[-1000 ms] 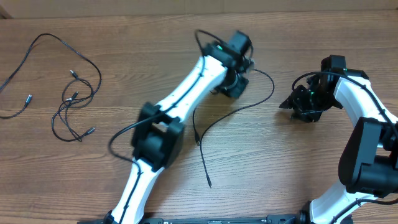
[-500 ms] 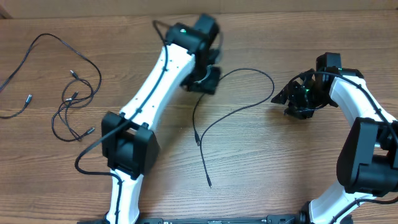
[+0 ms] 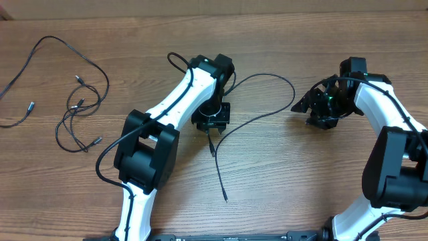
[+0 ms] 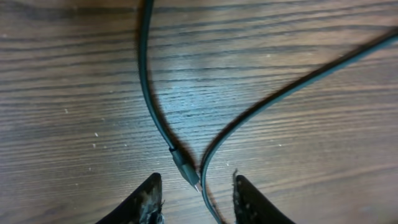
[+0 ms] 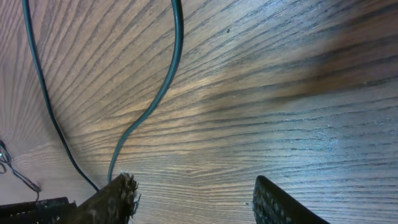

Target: Untangle cables

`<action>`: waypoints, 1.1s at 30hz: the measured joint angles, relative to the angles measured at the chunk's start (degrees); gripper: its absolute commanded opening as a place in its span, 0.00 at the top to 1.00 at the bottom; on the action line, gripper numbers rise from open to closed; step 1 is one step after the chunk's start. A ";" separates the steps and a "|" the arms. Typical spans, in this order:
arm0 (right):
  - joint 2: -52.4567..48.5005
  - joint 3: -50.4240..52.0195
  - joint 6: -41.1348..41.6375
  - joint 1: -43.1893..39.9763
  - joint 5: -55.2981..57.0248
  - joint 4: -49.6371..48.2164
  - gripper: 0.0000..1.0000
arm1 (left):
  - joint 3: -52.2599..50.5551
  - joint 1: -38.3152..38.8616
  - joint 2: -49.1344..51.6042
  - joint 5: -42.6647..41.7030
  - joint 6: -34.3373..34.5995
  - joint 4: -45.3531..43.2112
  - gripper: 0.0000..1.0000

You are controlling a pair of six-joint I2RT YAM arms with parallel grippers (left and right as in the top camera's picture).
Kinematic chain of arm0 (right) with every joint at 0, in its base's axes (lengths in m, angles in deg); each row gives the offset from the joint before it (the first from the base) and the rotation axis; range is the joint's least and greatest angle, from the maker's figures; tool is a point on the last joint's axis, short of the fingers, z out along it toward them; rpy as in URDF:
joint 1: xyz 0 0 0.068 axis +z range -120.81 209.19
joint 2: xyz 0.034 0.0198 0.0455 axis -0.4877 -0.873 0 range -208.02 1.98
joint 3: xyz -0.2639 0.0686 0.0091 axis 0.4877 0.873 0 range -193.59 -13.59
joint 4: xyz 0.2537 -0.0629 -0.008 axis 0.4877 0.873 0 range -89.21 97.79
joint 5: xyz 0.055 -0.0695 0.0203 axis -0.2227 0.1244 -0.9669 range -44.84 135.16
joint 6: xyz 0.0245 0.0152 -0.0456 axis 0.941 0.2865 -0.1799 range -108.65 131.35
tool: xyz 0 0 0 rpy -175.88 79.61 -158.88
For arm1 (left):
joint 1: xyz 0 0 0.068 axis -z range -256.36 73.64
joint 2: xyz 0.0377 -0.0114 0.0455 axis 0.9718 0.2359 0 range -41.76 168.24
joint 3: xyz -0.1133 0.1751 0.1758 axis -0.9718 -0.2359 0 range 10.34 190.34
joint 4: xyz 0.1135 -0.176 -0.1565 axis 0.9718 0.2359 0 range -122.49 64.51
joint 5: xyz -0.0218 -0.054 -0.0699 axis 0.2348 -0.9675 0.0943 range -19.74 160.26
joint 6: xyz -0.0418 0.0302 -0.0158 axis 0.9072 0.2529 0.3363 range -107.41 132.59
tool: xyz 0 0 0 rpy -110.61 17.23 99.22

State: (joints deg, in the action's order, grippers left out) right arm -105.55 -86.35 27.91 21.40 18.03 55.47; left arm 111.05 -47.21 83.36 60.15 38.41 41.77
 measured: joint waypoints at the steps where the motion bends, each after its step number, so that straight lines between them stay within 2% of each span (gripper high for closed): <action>1: 0.00 0.00 -0.09 0.00 0.04 0.02 0.40 | -0.24 0.11 -0.11 0.66 0.87 -0.42 0.60; 10: 0.00 0.00 -0.13 0.00 0.15 0.31 0.39 | -6.34 -0.02 -1.05 4.52 5.57 -6.38 0.62; 22: 0.00 0.00 -0.35 0.00 0.15 0.52 0.38 | -14.12 0.04 -2.82 5.68 7.85 -14.16 0.70; 23: 0.00 0.00 -0.33 0.00 0.15 0.52 0.38 | -14.95 0.09 -3.32 5.68 8.28 -15.02 0.71; 24: 0.00 0.00 -0.31 0.00 0.15 0.59 0.38 | -15.58 0.13 -3.76 5.70 8.44 -15.61 0.81; 25: 0.00 0.00 -0.35 0.00 0.15 0.63 0.38 | -16.35 0.15 -4.20 5.68 9.05 -16.48 0.96; 29: 0.00 0.00 -0.35 0.00 0.15 0.83 0.39 | -17.86 0.39 -5.22 5.68 9.20 -18.10 0.96; 31: 0.00 0.00 -0.79 0.00 0.15 0.79 0.53 | -17.79 0.39 -5.25 5.64 9.16 -18.08 0.96; 33: 0.00 0.00 -1.09 0.00 0.13 0.76 0.55 | -17.25 0.15 -5.22 5.38 8.59 -17.33 0.96</action>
State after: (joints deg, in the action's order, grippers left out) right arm -105.55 -86.35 26.82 21.40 18.16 56.23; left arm 93.80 -47.06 78.13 65.53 47.00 24.44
